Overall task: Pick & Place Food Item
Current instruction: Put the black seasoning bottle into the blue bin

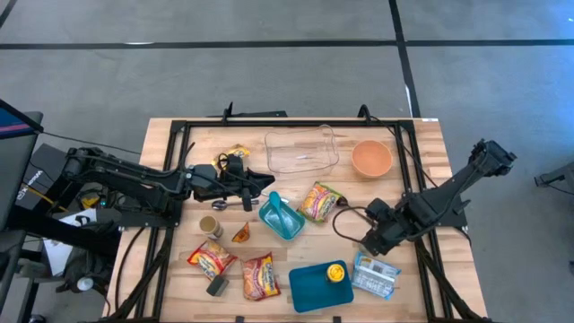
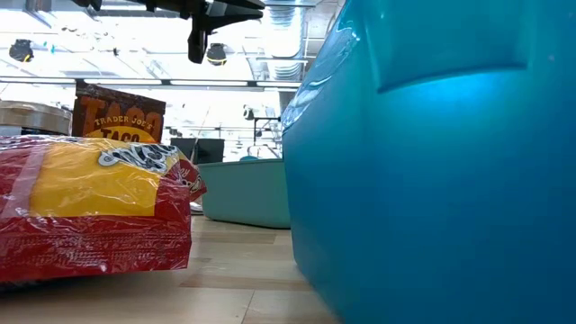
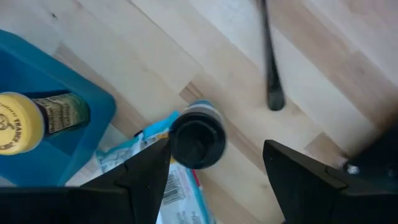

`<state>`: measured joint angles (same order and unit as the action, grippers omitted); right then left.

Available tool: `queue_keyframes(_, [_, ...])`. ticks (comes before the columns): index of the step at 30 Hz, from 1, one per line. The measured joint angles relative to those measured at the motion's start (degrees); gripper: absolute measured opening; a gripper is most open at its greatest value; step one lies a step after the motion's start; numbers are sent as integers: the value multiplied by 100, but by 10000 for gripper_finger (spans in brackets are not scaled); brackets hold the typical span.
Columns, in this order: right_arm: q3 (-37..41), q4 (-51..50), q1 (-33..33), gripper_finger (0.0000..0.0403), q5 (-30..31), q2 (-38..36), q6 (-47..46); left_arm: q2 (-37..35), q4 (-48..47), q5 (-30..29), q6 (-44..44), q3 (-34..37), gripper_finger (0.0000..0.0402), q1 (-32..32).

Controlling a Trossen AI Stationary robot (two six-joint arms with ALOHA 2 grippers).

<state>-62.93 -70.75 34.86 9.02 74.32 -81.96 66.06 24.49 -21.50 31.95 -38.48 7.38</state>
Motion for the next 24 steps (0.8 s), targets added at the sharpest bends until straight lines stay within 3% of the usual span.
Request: queue_keyframes(24, [712, 907, 194, 250, 188, 4, -692, 0, 2, 9, 0, 0, 36, 0])
